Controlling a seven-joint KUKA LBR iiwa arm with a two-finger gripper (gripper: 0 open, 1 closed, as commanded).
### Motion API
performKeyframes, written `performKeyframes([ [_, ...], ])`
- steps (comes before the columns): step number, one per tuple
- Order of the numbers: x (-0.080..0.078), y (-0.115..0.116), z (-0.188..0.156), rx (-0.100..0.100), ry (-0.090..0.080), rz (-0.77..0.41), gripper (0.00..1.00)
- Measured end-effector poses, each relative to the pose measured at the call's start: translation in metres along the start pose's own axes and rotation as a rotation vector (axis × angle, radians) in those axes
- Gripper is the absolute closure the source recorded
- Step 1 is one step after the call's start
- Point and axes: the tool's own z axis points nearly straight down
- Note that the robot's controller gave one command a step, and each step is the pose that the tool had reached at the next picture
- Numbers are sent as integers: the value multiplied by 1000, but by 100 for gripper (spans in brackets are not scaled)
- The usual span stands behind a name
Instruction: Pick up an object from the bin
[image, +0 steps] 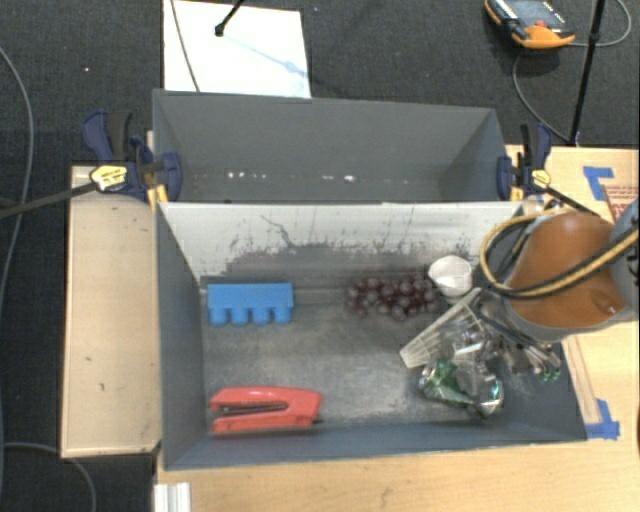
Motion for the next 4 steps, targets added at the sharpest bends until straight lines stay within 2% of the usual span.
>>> performKeyframes([
  [2,1,-3,-6,4,4,3,100],
  [4,1,-2,-26,4,0,7,100],
])
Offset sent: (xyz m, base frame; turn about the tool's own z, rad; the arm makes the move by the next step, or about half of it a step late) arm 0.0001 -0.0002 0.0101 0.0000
